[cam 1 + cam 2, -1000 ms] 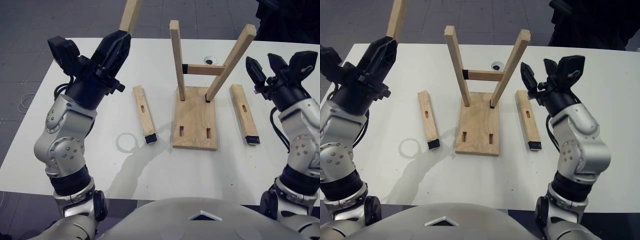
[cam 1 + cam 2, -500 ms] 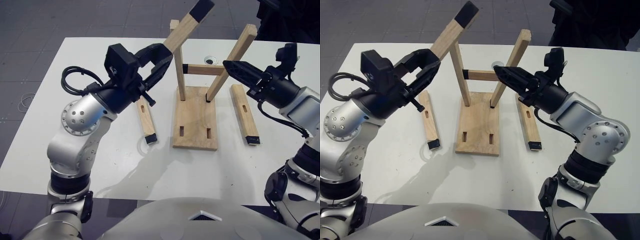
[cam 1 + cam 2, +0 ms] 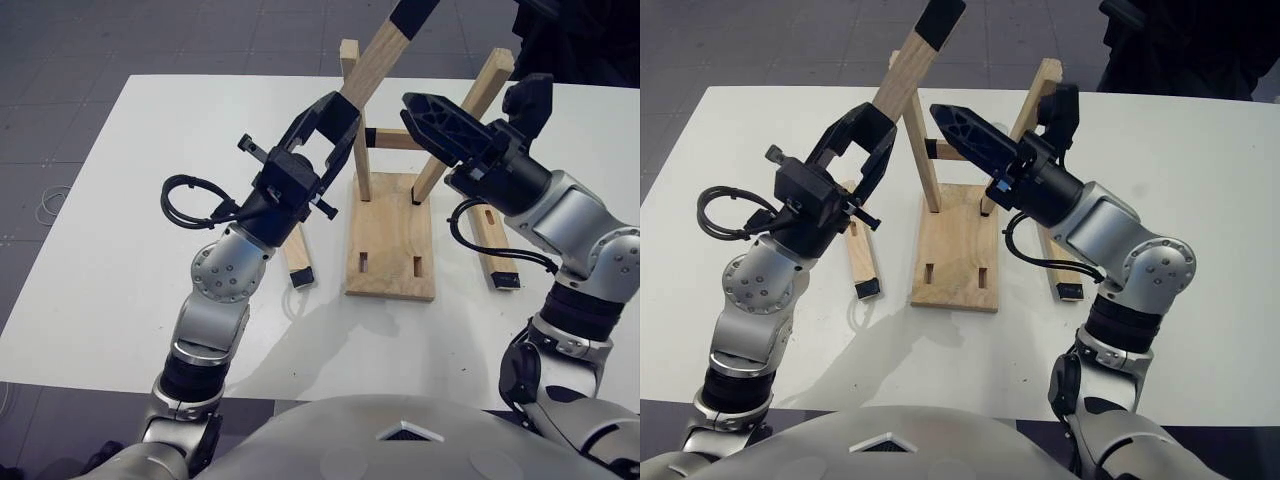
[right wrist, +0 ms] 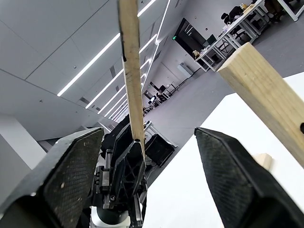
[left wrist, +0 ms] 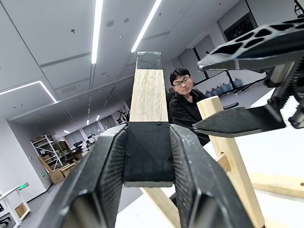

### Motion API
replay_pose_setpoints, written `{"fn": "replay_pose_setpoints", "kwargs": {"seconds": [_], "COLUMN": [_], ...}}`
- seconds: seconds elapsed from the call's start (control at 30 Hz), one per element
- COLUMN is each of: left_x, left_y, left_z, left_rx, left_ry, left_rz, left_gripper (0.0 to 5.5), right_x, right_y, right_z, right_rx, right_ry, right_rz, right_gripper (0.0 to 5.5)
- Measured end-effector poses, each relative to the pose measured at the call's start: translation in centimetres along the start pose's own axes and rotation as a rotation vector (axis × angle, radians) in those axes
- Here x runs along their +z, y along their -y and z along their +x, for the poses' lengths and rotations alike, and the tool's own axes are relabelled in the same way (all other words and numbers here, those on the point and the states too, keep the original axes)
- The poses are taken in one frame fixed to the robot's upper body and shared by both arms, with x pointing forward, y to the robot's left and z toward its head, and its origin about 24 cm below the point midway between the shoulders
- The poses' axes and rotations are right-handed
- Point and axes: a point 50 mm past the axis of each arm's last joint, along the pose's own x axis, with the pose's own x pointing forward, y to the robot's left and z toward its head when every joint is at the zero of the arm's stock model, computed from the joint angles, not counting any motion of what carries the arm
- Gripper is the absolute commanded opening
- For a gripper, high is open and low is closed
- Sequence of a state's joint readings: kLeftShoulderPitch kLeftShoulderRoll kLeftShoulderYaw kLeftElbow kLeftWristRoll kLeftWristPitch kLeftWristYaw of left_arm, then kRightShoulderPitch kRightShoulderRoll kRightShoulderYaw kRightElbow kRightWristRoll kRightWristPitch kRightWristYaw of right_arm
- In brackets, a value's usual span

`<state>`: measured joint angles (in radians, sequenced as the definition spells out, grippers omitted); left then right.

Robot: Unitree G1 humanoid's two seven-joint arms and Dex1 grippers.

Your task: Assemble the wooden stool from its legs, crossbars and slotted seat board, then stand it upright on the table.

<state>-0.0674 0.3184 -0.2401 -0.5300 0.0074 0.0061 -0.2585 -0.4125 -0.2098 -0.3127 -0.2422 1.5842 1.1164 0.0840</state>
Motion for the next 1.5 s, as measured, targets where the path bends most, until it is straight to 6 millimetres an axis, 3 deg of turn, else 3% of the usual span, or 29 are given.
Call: {"fn": "replay_pose_setpoints", "kwargs": {"seconds": [0.37,0.53,0.97,1.5], "left_x": [-0.3,-0.4,-0.6,-0.7], "left_y": [1.1,1.2,1.1,1.2], "left_z": [0.2,0.2,0.1,-0.1], "left_rx": [-0.018,-0.022,-0.028,-0.022], "left_ry": [0.001,0.002,-0.009,0.007], "left_rz": [-0.05,-0.056,-0.057,-0.047], "left_gripper": [1.31,1.31,1.31,1.31], "right_x": [1.0,1.8,0.4,0.2], "right_y": [0.2,0.6,1.1,1.1], "right_z": [3.2,4.0,3.6,3.8], "right_rx": [0.107,0.099,0.092,0.083], "right_ry": [0.03,0.059,-0.012,-0.001], "right_rz": [-0.021,-0.048,-0.007,0.046], "right_gripper": [3.53,2.7,0.41,0.39]}}
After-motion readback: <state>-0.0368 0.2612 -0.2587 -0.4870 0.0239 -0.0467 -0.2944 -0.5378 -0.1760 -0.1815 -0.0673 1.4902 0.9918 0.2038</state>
